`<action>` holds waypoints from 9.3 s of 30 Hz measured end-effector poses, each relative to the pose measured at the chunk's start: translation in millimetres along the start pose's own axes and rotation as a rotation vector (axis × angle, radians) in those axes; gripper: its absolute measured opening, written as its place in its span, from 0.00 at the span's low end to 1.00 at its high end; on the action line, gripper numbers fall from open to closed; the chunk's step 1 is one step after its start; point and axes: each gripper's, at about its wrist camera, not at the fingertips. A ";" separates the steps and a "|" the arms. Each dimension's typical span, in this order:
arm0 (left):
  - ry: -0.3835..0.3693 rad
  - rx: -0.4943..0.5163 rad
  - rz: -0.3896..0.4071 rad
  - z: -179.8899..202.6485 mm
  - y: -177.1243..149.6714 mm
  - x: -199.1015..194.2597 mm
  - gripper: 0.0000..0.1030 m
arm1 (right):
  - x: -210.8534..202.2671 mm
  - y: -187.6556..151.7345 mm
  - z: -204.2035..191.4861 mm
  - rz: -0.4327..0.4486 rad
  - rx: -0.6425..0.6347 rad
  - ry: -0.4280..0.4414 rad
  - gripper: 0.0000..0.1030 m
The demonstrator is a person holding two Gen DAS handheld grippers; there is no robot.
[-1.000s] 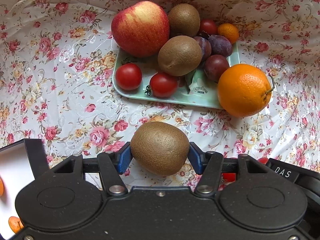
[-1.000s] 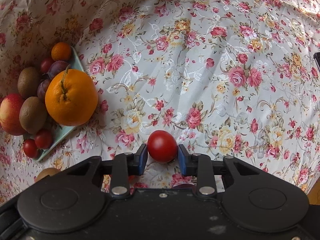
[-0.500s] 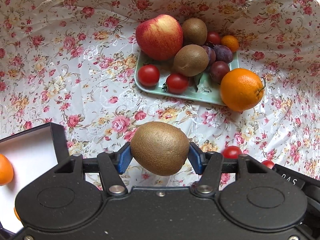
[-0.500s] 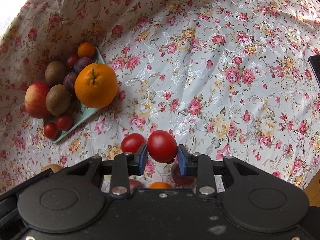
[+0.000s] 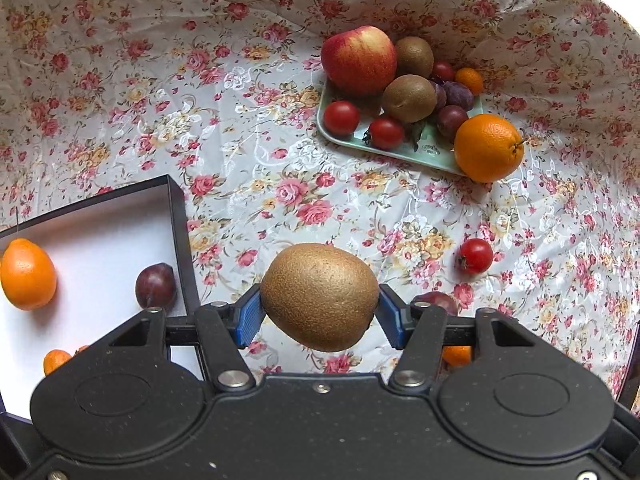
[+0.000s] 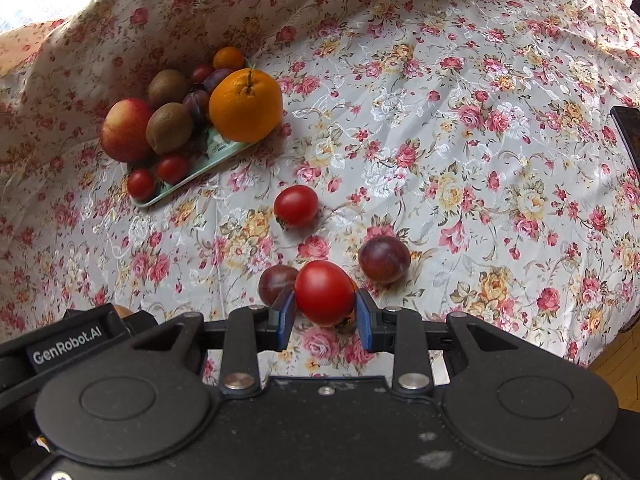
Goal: Organize fruits
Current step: 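Carry the held kiwi and tomato over the open black box, then open both grippers to drop the kiwi and tomato into the box, then withdraw both grippers from the box toward the loose plums, then grasp a dark plum with the left gripper while the right gripper approaches another plum, then grasp the other dark plum with the right gripper while the left gripper lifts its plum, then carry both held plums over the open black box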
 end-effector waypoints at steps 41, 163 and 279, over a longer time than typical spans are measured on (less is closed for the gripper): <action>0.164 -0.301 0.173 -215.7 -6.4 -55.5 0.60 | -28.9 -90.2 -151.3 0.062 -0.296 0.062 0.31; 0.052 0.003 0.148 -35.5 -98.6 -34.5 0.59 | -8.1 -69.1 67.1 -0.178 -0.065 -0.163 0.32; 0.066 0.016 -0.020 37.6 -8.5 53.6 0.44 | 20.1 32.3 23.0 -0.026 -0.017 -0.065 0.38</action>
Point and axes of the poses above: each gripper's, at about its wrist camera, not at the fingertips, and x roughly the way its jaws point, z to its right, y to its top, and after that the axes turned 15 degrees about -x, right-handed
